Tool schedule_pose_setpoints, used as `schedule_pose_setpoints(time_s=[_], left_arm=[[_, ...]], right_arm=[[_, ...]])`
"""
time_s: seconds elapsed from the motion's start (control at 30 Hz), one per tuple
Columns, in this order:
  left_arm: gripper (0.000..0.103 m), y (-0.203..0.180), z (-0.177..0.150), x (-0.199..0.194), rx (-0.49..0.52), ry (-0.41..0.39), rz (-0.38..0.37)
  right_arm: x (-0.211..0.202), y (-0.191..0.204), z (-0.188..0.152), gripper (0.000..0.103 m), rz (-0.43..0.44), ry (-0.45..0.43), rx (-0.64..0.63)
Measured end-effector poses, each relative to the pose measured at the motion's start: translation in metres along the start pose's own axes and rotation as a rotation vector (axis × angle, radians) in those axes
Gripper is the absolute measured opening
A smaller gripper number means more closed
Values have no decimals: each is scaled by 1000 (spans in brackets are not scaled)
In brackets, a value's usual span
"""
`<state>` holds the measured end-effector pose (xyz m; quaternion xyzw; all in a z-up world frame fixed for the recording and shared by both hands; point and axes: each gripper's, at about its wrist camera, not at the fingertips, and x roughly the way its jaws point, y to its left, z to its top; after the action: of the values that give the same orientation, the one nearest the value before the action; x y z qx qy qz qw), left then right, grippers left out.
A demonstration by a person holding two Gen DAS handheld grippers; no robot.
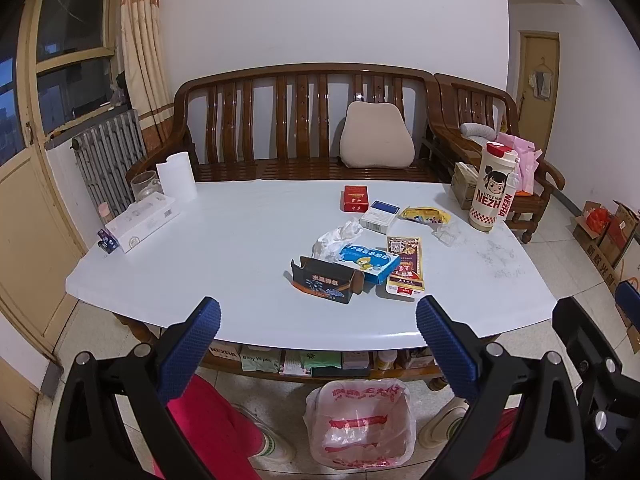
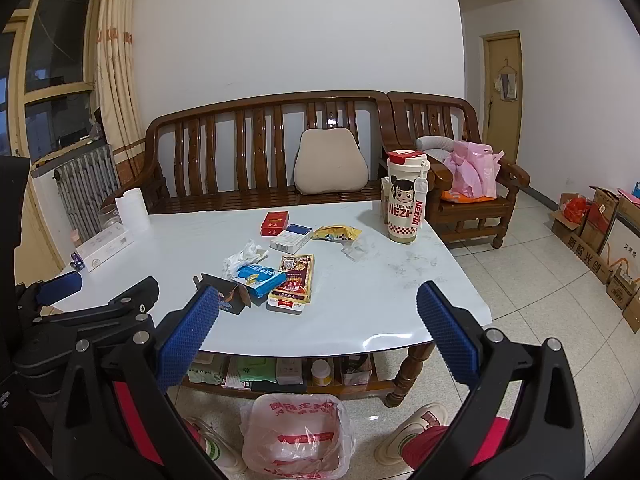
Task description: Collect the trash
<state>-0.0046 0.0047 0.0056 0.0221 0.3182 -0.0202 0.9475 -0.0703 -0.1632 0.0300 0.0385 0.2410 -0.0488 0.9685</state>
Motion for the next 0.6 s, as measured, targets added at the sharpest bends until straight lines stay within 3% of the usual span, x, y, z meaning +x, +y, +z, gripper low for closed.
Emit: schedule_pose_setpoints(time_s=[0.6], left_arm=[[96,0,2,-3,-2,-8,1]], right_arm=[[0,6,0,97,5,0,1]])
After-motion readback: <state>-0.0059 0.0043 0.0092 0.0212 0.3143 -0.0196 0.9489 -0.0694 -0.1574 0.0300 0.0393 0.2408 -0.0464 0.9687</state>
